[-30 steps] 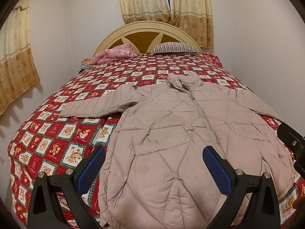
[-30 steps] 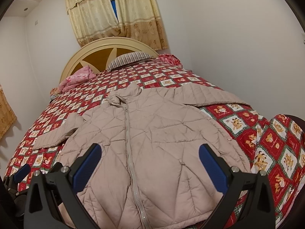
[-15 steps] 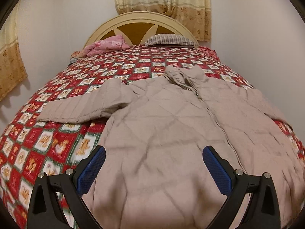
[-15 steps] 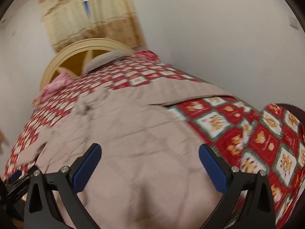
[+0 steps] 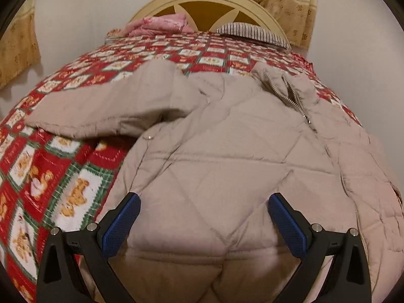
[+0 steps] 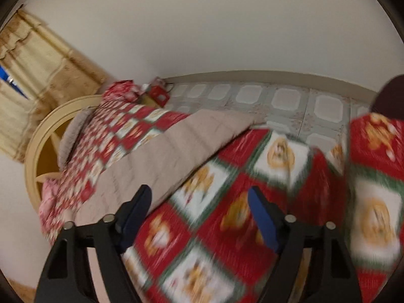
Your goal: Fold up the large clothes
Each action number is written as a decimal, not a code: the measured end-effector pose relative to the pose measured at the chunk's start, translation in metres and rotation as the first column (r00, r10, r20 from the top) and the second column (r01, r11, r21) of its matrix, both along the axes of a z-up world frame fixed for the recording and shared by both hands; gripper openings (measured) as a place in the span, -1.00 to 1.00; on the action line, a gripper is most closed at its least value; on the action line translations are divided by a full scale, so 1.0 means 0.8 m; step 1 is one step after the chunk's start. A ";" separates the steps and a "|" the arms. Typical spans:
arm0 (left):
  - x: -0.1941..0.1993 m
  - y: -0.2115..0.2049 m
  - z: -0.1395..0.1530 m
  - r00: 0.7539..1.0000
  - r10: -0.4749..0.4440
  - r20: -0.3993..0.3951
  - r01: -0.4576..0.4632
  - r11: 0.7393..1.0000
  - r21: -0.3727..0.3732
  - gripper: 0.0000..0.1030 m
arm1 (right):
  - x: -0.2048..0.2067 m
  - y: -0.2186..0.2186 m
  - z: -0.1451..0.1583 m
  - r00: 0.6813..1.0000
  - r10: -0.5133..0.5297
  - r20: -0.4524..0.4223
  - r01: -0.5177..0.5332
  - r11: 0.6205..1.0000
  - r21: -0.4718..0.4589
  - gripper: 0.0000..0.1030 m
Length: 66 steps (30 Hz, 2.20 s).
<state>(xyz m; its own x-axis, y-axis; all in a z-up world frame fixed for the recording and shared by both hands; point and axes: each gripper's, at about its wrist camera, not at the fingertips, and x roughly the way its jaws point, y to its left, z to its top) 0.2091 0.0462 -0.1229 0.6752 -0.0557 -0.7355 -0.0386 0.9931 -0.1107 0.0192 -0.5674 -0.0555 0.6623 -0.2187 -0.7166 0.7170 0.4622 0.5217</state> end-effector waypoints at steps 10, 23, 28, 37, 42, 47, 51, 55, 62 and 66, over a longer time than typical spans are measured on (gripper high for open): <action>0.012 -0.011 -0.014 0.999 0.002 -0.046 0.001 0.998 0.059 0.98 | 0.034 -0.074 -0.064 0.983 -0.184 0.026 0.176 0.965 0.193 0.55; 0.014 -0.012 -0.017 0.999 0.001 -0.050 0.002 0.998 0.067 0.98 | 0.061 -0.117 -0.087 0.980 -0.198 0.010 0.193 0.965 0.175 -0.78; 0.016 -0.013 -0.017 0.999 0.001 -0.048 0.002 0.998 0.062 0.98 | 0.053 -0.101 -0.040 0.985 -0.154 0.083 0.153 0.988 0.019 -0.81; 0.013 -0.006 -0.016 0.999 -0.004 -0.044 0.005 0.999 0.036 0.98 | 0.070 0.000 0.100 0.977 0.121 0.174 -0.073 0.963 -0.260 -0.83; 0.012 -0.002 -0.015 0.999 -0.008 -0.036 0.008 1.000 0.008 0.98 | 0.091 0.079 0.150 0.932 0.300 0.205 -0.230 0.924 -0.307 -0.82; 0.010 0.004 -0.013 1.000 -0.012 -0.024 0.011 0.999 -0.035 0.98 | 0.078 0.051 0.135 0.952 0.203 0.231 -0.150 0.963 -0.225 1.00; 0.010 0.003 -0.013 1.000 -0.012 -0.025 0.011 0.999 -0.037 0.98 | 0.045 -0.003 0.084 0.968 0.046 0.248 -0.031 0.997 -0.066 0.97; 0.012 0.001 -0.015 0.999 -0.011 -0.032 0.010 1.000 -0.016 0.98 | 0.018 -0.058 0.019 0.979 -0.079 0.189 0.066 0.995 0.072 0.69; 0.015 -0.004 -0.017 0.999 -0.008 -0.043 0.009 1.000 0.022 0.98 | 0.038 -0.100 -0.066 0.984 -0.132 0.118 0.106 0.973 0.207 0.65; 0.016 -0.006 -0.018 0.999 -0.006 -0.046 0.008 0.999 0.035 0.98 | 0.060 -0.128 -0.083 0.981 -0.169 0.094 0.147 0.968 0.205 0.65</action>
<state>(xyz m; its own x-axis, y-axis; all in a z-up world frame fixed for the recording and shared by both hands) 0.2219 0.0415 -0.1373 0.6403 -0.0335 -0.7674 -0.0362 0.9966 -0.0737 0.0671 -0.6701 -0.1216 0.7076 -0.1893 -0.6808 0.7061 0.2285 0.6703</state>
